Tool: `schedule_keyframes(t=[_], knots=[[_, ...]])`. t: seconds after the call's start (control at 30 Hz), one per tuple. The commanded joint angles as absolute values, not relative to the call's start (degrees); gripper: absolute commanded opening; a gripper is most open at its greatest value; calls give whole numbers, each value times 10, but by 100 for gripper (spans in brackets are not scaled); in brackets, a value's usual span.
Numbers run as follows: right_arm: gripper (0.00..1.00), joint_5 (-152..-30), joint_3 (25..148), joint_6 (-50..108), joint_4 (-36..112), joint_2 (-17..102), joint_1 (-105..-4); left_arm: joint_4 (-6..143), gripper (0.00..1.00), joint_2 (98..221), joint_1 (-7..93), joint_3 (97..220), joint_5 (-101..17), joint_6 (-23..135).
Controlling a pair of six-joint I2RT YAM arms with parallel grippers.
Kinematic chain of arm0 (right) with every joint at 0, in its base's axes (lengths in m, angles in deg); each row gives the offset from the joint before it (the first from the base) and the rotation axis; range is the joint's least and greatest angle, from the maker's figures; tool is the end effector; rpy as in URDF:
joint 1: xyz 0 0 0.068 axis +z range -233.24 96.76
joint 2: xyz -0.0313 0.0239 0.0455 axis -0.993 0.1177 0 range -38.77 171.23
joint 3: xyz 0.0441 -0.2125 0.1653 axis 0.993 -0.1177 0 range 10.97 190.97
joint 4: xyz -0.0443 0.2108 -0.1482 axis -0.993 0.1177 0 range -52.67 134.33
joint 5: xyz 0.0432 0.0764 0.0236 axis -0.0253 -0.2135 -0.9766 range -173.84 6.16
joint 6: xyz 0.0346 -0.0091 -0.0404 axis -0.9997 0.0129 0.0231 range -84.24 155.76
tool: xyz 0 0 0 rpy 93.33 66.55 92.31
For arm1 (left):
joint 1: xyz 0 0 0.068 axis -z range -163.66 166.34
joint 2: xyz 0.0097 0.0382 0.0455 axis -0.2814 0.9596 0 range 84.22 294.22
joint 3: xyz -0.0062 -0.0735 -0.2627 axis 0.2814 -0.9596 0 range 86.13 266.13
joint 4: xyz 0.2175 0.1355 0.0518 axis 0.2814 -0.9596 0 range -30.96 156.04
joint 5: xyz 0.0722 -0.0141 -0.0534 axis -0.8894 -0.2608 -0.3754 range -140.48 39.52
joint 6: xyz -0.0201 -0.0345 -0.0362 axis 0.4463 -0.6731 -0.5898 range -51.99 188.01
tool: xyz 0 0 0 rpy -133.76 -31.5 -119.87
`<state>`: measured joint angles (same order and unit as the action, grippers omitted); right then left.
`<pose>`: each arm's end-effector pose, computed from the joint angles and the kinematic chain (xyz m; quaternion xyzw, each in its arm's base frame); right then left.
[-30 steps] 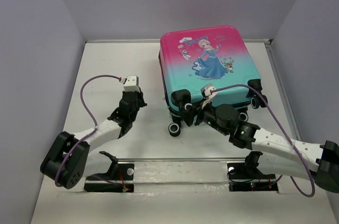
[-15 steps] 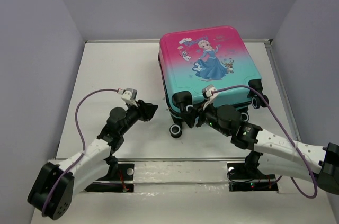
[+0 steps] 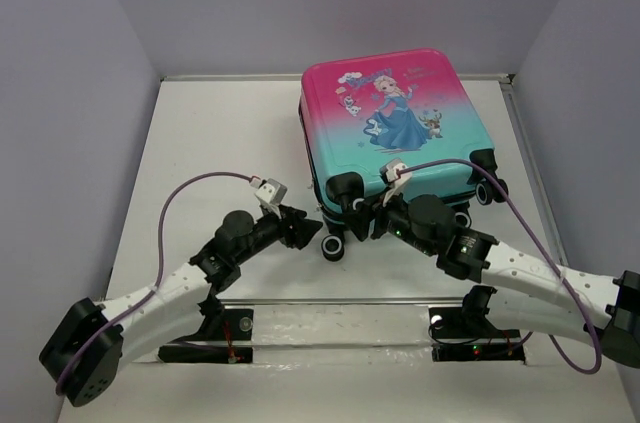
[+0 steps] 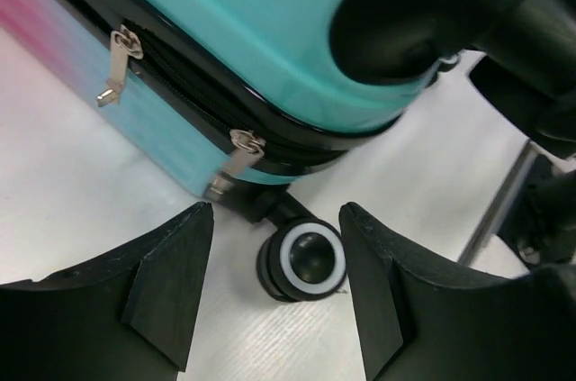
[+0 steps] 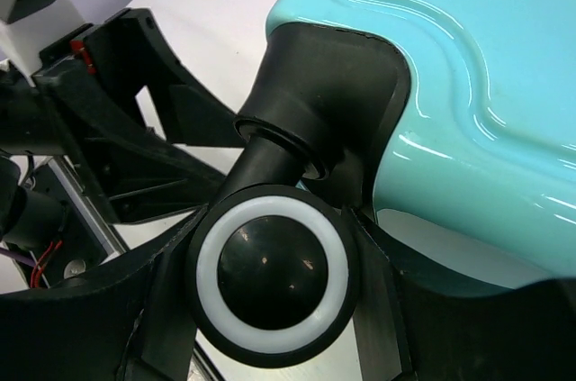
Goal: Pack the luggage
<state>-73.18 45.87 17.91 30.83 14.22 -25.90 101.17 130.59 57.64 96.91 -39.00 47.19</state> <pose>0.1240 0.1812 0.2833 -0.2054 0.7461 0.3269 0.5426 0.1313 -0.1246 0.2100 0.1949 0.6826 -0.4224 0.5636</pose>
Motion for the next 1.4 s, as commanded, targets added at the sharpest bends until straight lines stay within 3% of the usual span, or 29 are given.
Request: schedule_keyframes(t=[0.0, 0.27, 0.5, 0.57, 0.6, 0.83, 1.07, 1.37], knots=[[7, -720, 490, 185, 322, 117, -268, 1030, 69, 1366, 589, 1027, -465, 536], [7, -735, 496, 189, 325, 126, -268, 1049, 70, 1466, 591, 1080, -487, 587], [7, -736, 495, 191, 325, 125, -268, 1068, 59, 1511, 601, 1087, -446, 602], [7, -739, 495, 190, 322, 126, -268, 1070, 52, 1515, 601, 1092, -452, 605], [7, -746, 494, 190, 321, 126, -268, 1071, 43, 1519, 601, 1094, -457, 606], [7, -782, 479, 181, 314, 112, -273, 1078, 6, 1544, 601, 1117, -511, 607], [7, -819, 457, 172, 314, 97, -273, 1027, 6, 1540, 598, 1127, -676, 608], [7, -868, 453, 163, 308, 111, -273, 1027, 6, 1599, 533, 1185, -699, 572]])
